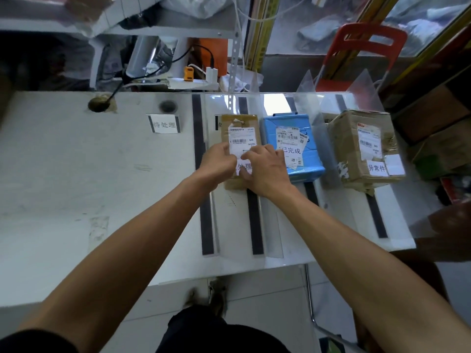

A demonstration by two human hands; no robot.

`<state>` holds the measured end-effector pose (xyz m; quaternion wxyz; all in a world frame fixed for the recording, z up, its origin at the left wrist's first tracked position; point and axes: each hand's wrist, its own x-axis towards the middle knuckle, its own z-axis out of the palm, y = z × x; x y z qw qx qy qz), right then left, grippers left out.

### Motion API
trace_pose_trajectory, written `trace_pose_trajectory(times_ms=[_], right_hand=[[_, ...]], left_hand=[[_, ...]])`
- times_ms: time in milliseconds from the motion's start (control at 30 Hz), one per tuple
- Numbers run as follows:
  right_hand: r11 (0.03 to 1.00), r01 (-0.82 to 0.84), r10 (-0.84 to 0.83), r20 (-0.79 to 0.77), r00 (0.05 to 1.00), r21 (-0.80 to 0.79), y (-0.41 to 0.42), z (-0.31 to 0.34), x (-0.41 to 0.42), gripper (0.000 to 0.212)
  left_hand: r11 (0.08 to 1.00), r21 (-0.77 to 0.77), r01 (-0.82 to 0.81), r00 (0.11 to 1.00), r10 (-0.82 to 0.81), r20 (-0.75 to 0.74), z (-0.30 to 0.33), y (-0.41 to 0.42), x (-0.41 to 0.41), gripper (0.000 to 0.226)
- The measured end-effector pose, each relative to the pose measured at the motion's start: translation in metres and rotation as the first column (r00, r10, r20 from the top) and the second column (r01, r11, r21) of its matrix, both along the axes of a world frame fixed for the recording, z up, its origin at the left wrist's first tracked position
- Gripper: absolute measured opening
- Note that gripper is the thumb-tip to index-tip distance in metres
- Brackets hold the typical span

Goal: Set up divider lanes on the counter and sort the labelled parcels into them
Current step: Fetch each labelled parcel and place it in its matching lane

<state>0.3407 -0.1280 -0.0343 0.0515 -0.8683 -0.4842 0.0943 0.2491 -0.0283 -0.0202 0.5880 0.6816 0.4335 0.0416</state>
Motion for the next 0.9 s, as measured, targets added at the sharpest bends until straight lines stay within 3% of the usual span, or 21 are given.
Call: trace_pose_trajectory(times_ms=[100, 200, 367, 533, 600, 767, 900], right_hand=[[0.989, 0.014, -0.019, 0.037, 0.999, 0.147, 0.018, 0.025, -0.026, 0.032], [0.971, -0.073, 0.063, 0.052, 0.997, 0.227, 0.045, 0.051, -0.064, 0.025], [0.920, -0.320, 0.304, 0.101, 0.947, 0.228, 0.095, 0.077, -0.163, 0.032], [0.797, -0.579, 0.561, 0.144, 0.815, 0.172, 0.132, 0.083, -0.298, 0.034], [0.738, -0.653, 0.635, 0.152, 0.758, 0.173, 0.139, 0.085, -0.351, 0.033], [0.614, -0.782, 0.742, 0.260, 0.618, 0.107, 0.140, 0.089, -0.458, 0.028], [0.605, -0.797, 0.771, 0.250, 0.585, 0.001, 0.138, 0.075, -0.499, 0.026]], left_hand=[[0.986, 0.146, -0.076, 0.997, 0.073, 0.032, 0.021, 0.009, -0.033, 0.033], [0.939, 0.314, -0.141, 0.990, 0.133, 0.048, 0.040, 0.026, -0.084, 0.028], [0.804, 0.524, -0.281, 0.940, 0.341, -0.020, 0.063, 0.049, -0.213, 0.030], [0.622, 0.666, -0.412, 0.795, 0.603, -0.072, 0.078, 0.036, -0.383, 0.033], [0.578, 0.722, -0.379, 0.741, 0.657, -0.137, 0.082, 0.024, -0.443, 0.034], [0.551, 0.827, -0.110, 0.589, 0.706, -0.392, 0.087, -0.004, -0.556, 0.034], [0.584, 0.811, 0.034, 0.498, 0.693, -0.521, 0.070, -0.011, -0.603, 0.036]])
